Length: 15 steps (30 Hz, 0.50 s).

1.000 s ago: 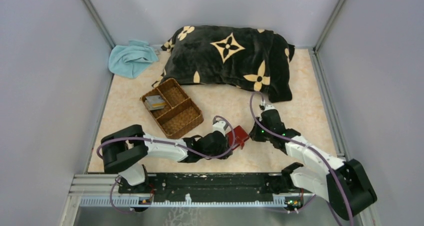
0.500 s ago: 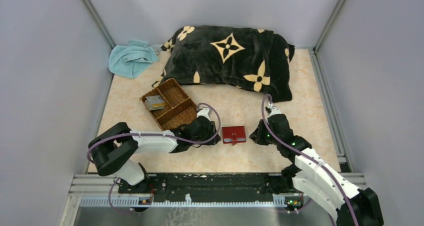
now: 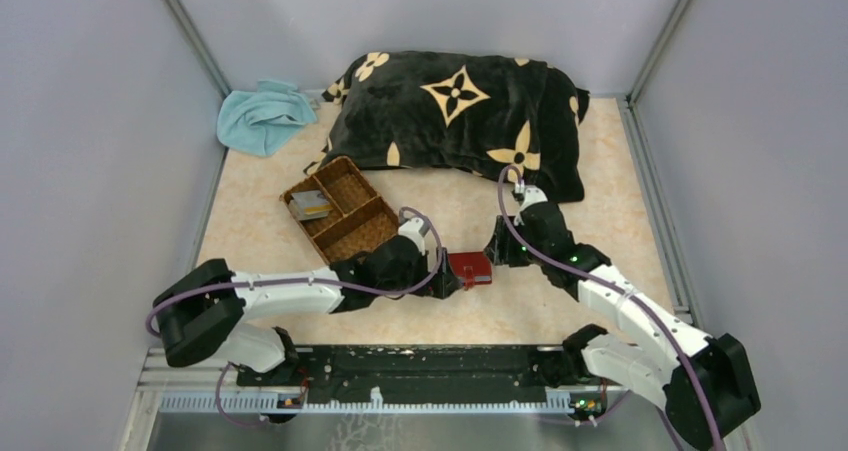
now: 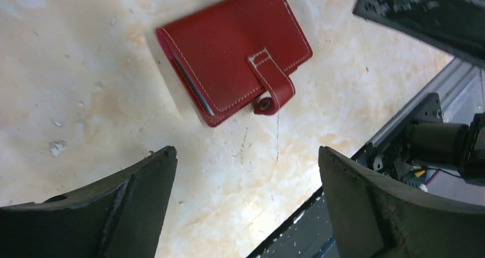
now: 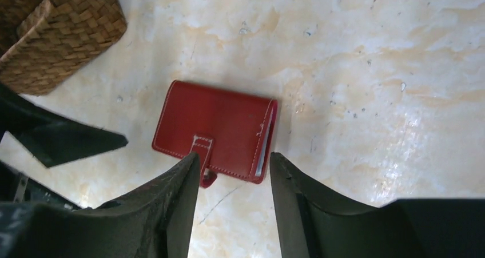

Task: Take the credit cards out of the card holder

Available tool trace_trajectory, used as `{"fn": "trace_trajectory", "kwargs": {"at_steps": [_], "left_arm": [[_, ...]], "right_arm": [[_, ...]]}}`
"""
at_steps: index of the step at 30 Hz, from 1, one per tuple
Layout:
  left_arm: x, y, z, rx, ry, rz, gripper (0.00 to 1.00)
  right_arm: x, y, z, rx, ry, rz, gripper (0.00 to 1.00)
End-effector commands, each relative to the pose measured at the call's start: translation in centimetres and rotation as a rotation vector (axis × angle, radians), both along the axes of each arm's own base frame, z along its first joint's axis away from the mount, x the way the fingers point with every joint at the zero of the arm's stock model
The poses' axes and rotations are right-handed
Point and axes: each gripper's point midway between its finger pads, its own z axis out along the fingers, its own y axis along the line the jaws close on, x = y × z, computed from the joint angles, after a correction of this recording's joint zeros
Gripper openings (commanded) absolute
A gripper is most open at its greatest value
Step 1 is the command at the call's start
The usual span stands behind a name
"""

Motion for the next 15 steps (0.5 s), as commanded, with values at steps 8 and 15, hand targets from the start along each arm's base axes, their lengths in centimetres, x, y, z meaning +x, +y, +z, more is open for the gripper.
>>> {"fn": "trace_trajectory", "kwargs": {"at_steps": [8,15], "left_arm": [[-4.5,-1.2,-1.2,-0.104,0.081,-0.055,0.27],[-7.0,-4.9,-2.0,-0.124,0.131,-0.166,0.3]], "right_arm": [[6.4,1.6,-1.8,-0.13,-0.031,-0.011,0.05],[7.7,3.2,-3.7,-0.113,0.006,0.009,0.01]]}}
